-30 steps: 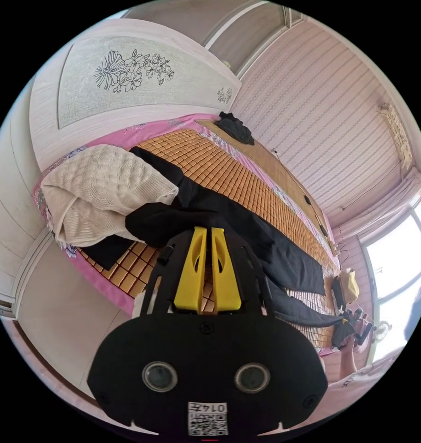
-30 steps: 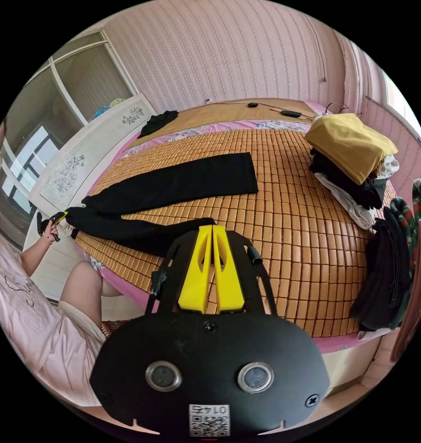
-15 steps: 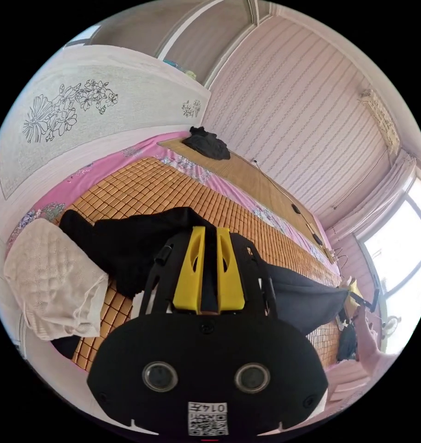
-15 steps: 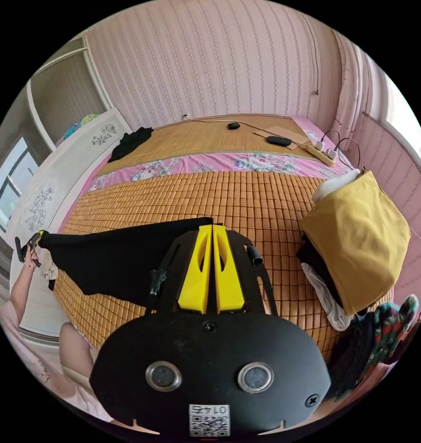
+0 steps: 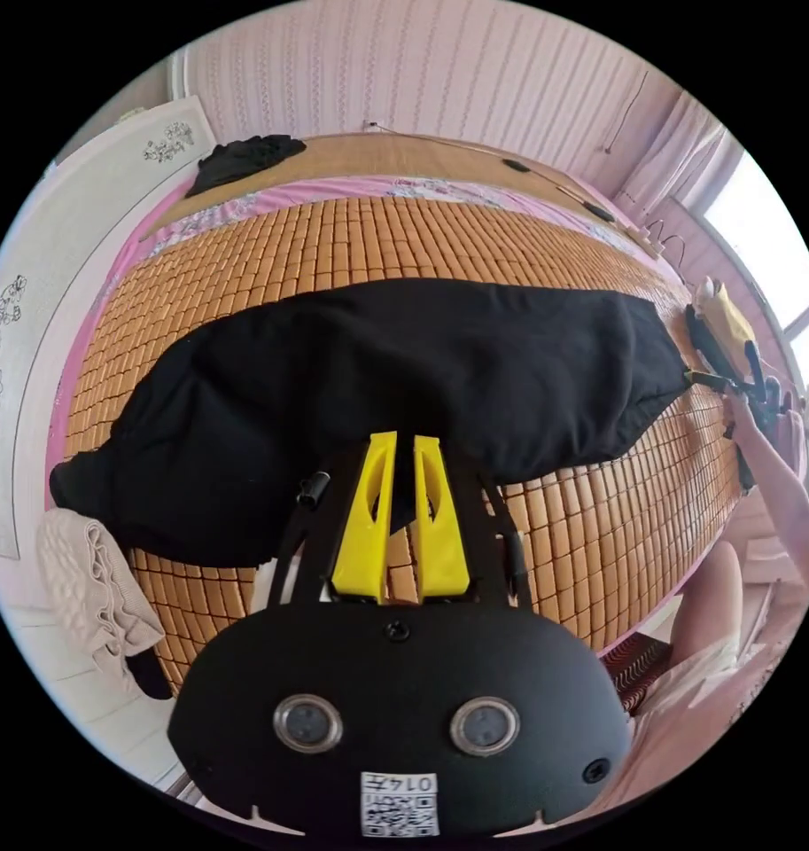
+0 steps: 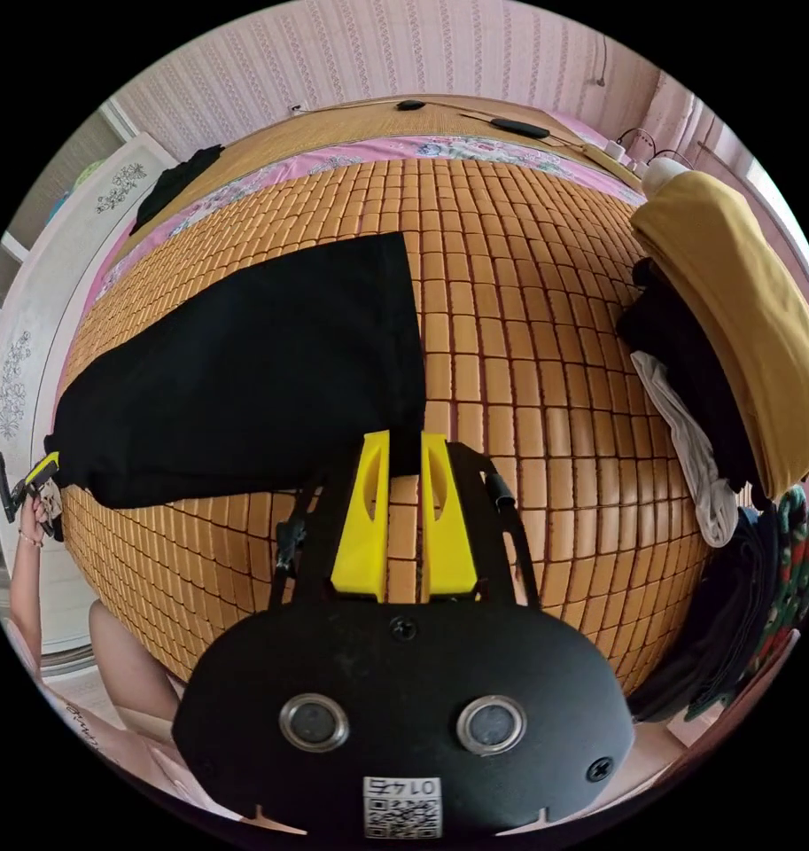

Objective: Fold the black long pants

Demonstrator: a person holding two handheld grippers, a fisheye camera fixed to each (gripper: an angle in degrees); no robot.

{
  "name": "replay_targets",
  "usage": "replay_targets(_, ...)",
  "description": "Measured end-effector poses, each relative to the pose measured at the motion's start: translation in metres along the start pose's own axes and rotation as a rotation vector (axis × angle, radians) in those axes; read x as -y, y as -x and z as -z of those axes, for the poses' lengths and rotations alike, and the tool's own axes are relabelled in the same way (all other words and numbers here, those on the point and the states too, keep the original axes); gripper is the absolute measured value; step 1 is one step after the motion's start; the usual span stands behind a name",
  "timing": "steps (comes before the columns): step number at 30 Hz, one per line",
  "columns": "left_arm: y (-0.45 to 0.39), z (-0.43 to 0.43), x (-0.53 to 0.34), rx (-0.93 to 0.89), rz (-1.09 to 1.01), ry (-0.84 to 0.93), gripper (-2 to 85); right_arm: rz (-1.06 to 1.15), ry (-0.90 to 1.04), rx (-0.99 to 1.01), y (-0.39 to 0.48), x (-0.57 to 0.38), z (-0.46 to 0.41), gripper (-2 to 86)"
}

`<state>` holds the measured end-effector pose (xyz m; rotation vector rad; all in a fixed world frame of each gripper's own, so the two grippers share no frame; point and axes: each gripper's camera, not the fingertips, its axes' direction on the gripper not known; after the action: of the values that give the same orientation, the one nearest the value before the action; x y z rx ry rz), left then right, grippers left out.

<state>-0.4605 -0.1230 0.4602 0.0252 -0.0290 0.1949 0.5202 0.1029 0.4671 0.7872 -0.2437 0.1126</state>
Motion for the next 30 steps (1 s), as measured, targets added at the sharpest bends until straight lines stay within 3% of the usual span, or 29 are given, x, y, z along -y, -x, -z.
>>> replay_targets(4, -0.033, -0.006, 0.018, 0.079, -0.057, 0.068, -0.5, 0.047, 0.022, 0.033, -0.012, -0.015, 0.012, 1.3)
replay_targets(13, -0.106, 0.045, 0.013, -0.049, -0.308, 0.284, -0.9, 0.034, 0.069, 0.099, -0.097, -0.148, 0.064, -0.2)
replay_targets(17, -0.147, 0.080, -0.004, -0.065, -0.329, 0.226, -0.7, 0.007, 0.125, 0.078, -0.127, -0.215, 0.075, 0.0)
replay_targets(23, -0.230, 0.155, -0.027, 0.134, -0.451, 0.060, -0.4, -0.089, 0.040, 0.209, -0.159, -0.273, 0.097, 0.0)
replay_targets(27, -0.330, 0.188, -0.032, -0.136, -0.581, -0.038, 1.7, -0.095, -0.059, 0.301, -0.168, -0.282, 0.120, -0.2)
replay_targets(30, -0.420, 0.188, -0.037, -0.208, -0.760, -0.088, 5.3, -0.063, -0.173, 0.462, -0.170, -0.275, 0.151, -0.2)
